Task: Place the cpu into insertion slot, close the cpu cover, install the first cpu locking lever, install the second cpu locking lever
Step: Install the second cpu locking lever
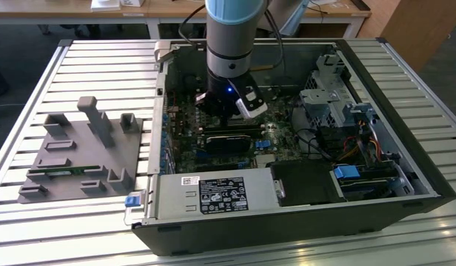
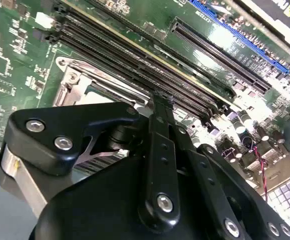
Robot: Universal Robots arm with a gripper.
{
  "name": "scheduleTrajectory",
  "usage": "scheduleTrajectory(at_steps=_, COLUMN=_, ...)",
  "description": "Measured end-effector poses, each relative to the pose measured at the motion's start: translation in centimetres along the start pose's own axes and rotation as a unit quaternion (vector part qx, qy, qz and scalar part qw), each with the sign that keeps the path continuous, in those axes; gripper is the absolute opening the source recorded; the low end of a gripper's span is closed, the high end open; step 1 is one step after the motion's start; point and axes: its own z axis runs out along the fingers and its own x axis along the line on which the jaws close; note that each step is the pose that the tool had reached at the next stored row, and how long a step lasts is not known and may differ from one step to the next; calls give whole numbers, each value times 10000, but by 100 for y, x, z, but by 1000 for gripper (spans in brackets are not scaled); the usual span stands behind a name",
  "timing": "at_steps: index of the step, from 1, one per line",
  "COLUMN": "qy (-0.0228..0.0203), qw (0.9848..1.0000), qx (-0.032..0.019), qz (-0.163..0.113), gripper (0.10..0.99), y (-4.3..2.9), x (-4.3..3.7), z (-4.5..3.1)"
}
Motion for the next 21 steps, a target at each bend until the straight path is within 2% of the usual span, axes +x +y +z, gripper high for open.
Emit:
scheduleTrajectory(at_steps=5, qy=1, qw=10000, qx=2, qz=0, gripper=106, y=-3, x=21, z=17)
scheduleTrajectory(at_steps=6, qy=0, qw=10000, qx=1, qz=0, gripper=106, y=-1, x=21, z=-5)
scheduleTrajectory(at_steps=9, qy=0, qw=10000, qx=0, qz=0, gripper=106, y=14, x=22, z=-155)
scheduleTrajectory(at_steps=15, qy=3, qw=10000, qx=3, qz=1, gripper=106, y=24, x=15, z=-201)
scheduleTrajectory(at_steps=17, qy=6, qw=10000, qx=4, qz=13, gripper=106, y=62, x=-13, z=-306)
scheduleTrajectory(at_steps=18, qy=11, qw=10000, qx=7, qz=22, gripper=106, y=91, x=-34, z=-388)
scheduleTrajectory(at_steps=19, qy=15, qw=10000, qx=10, qz=33, gripper=106, y=126, x=-60, z=-486)
scheduleTrajectory(at_steps=21, qy=28, qw=10000, qx=19, qz=61, gripper=106, y=219, x=-130, z=-752)
